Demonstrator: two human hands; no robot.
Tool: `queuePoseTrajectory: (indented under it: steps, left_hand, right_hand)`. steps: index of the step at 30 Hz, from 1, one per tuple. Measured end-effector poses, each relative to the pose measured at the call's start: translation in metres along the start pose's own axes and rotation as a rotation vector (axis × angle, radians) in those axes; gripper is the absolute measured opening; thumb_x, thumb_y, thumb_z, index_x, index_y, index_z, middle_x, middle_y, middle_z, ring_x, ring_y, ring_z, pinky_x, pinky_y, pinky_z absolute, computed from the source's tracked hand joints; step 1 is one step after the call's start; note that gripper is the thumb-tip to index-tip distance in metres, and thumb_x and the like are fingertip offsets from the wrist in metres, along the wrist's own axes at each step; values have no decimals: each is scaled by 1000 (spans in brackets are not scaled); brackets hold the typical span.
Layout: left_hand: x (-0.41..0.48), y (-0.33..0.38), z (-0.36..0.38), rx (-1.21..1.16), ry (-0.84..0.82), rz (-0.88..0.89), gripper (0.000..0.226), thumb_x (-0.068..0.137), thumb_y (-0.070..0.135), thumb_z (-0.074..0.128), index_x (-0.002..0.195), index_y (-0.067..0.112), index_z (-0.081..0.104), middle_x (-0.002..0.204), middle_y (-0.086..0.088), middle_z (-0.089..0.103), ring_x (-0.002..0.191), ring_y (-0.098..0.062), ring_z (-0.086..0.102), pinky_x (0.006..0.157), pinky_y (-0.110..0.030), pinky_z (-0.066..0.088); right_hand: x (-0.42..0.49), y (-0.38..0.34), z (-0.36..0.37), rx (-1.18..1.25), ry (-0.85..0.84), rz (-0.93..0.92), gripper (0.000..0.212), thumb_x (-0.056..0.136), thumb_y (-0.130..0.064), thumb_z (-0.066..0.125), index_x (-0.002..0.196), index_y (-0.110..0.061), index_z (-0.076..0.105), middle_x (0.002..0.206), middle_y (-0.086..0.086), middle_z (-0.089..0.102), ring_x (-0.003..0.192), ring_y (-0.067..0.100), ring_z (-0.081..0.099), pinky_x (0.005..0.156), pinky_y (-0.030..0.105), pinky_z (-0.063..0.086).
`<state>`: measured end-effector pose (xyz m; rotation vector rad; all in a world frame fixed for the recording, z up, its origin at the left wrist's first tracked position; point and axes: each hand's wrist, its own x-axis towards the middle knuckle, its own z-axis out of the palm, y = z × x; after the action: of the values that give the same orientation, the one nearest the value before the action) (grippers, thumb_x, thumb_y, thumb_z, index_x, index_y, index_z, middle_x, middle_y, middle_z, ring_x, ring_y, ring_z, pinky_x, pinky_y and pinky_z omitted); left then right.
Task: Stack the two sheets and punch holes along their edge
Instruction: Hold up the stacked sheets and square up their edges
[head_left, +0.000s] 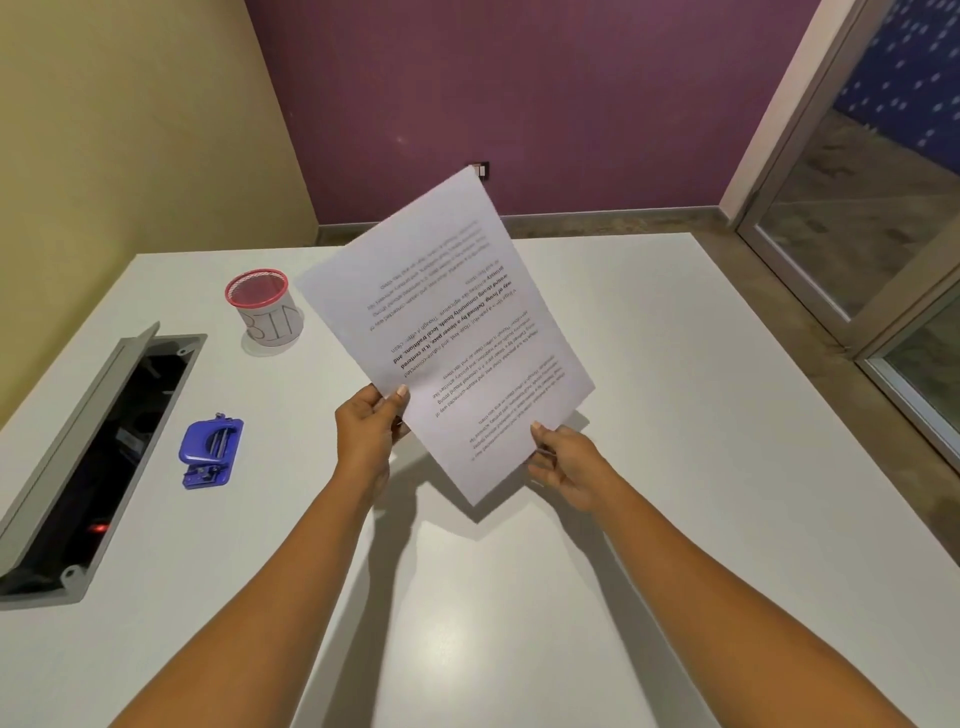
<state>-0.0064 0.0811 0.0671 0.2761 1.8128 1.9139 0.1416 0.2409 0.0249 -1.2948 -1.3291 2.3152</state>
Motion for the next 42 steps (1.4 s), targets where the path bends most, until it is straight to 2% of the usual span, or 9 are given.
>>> queuePoseTrajectory:
  steps: [5, 9, 13, 16, 20, 23, 30, 38, 42]
  left_hand:
    - [1, -1, -4, -43, 1, 22, 23, 84, -3, 58, 72, 17, 55, 47, 13, 58, 52, 1, 61, 57, -15, 54]
    - [6, 0, -19, -78, 33, 50, 36, 81, -10, 59, 62, 17, 43, 37, 12, 48, 42, 1, 52, 55, -14, 53]
    - [15, 3, -40, -141, 107, 27, 36, 78, -11, 62, 64, 15, 42, 40, 11, 47, 54, -10, 55, 60, -19, 57]
    - [19, 5, -53, -105, 95, 27, 27, 78, -6, 64, 95, 15, 60, 73, 8, 68, 65, -5, 67, 59, -16, 55]
    - [22, 10, -60, 106, -30, 25, 28, 77, 1, 67, 97, 19, 64, 94, 0, 69, 69, 1, 69, 55, -12, 50]
    - [22, 13, -55, 175, -41, 48, 31, 78, 3, 68, 104, 17, 63, 103, -3, 66, 77, -6, 65, 69, -23, 51]
    - [21, 18, -46, 120, 1, 132, 29, 77, 3, 68, 99, 22, 64, 96, 5, 67, 74, 4, 68, 68, -17, 51]
    - [11, -4, -43, 154, -4, 66, 18, 82, 10, 65, 98, 16, 65, 86, 8, 67, 79, -8, 64, 65, -21, 47]
    - [13, 2, -42, 152, 24, 117, 15, 82, 13, 65, 92, 23, 65, 87, 12, 67, 82, -8, 63, 67, -22, 47]
  right_hand:
    - [-1, -10, 1, 77, 134, -214, 21, 92, 2, 46, 109, -9, 52, 94, 4, 61, 76, 12, 57, 59, 16, 53]
    - [-2, -19, -10, -40, 204, -340, 27, 92, 2, 47, 116, -8, 55, 105, 5, 62, 81, 11, 60, 69, 18, 50]
    - [-5, -29, -28, -182, 255, -431, 18, 92, -2, 49, 104, -14, 55, 113, 9, 64, 92, 19, 61, 81, 31, 50]
    - [-9, -35, -37, -213, 254, -488, 16, 92, -5, 50, 94, -18, 57, 106, 5, 66, 95, 22, 61, 90, 38, 51]
    - [-15, -42, -40, -259, 216, -557, 18, 92, -5, 49, 98, -18, 60, 104, 2, 66, 97, 21, 63, 92, 35, 50]
    - [-17, -47, -34, -292, 201, -610, 21, 92, -2, 49, 99, -19, 60, 101, -1, 65, 95, 17, 62, 88, 31, 51]
    - [-21, -57, -28, -284, 208, -682, 25, 91, -4, 52, 87, -28, 59, 91, -16, 65, 79, -8, 64, 66, 5, 50]
    - [-11, -31, -33, -368, 212, -550, 27, 87, -7, 60, 114, -5, 59, 104, 3, 62, 91, 18, 59, 77, 24, 49]
    - [-12, -36, -30, -346, 246, -585, 26, 87, -9, 60, 113, -6, 59, 101, 1, 62, 82, 6, 60, 66, 13, 48]
